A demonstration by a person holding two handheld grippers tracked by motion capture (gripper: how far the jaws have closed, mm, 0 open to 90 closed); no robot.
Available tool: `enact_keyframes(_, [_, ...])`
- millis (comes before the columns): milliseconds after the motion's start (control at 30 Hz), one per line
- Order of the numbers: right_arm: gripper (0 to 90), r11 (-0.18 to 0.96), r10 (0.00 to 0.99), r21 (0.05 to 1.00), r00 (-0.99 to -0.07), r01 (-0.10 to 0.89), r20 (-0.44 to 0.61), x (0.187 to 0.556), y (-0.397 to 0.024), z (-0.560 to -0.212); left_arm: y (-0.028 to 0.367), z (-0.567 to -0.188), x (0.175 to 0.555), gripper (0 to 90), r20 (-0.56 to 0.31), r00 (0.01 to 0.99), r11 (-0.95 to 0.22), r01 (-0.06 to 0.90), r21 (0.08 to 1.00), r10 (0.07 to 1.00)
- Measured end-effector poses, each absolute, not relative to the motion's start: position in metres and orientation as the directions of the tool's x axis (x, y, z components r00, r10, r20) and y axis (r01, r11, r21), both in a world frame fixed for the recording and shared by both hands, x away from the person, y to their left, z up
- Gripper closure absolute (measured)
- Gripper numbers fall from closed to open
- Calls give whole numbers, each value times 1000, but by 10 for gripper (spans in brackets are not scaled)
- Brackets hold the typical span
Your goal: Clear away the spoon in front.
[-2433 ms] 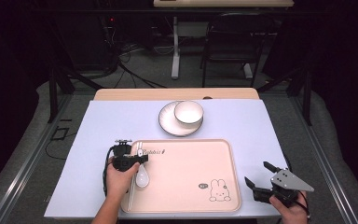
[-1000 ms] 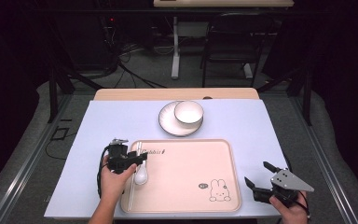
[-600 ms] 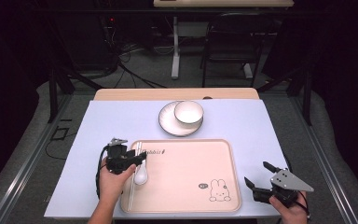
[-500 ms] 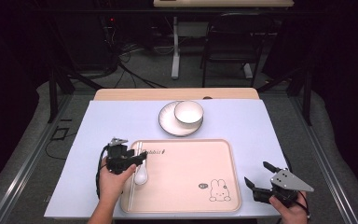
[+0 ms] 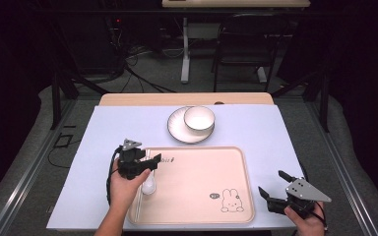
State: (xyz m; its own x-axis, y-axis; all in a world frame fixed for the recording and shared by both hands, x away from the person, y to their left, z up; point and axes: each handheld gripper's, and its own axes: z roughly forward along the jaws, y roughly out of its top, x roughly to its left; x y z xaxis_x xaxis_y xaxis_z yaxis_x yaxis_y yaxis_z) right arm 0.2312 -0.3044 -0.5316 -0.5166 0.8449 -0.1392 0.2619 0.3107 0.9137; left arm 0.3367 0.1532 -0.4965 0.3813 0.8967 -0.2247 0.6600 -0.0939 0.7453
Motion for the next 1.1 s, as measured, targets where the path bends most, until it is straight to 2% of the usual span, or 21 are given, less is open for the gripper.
enact_keyframes(633, [145, 312, 843, 914, -519, 260, -140, 231, -304, -532, 120, -476, 390, 378, -232, 394, -88, 646, 758, 889])
enact_keyframes(1100, [144, 307, 844, 915, -520, 261, -135, 232, -305, -532, 101, -468, 433, 402, -285, 363, -29, 660, 751, 887])
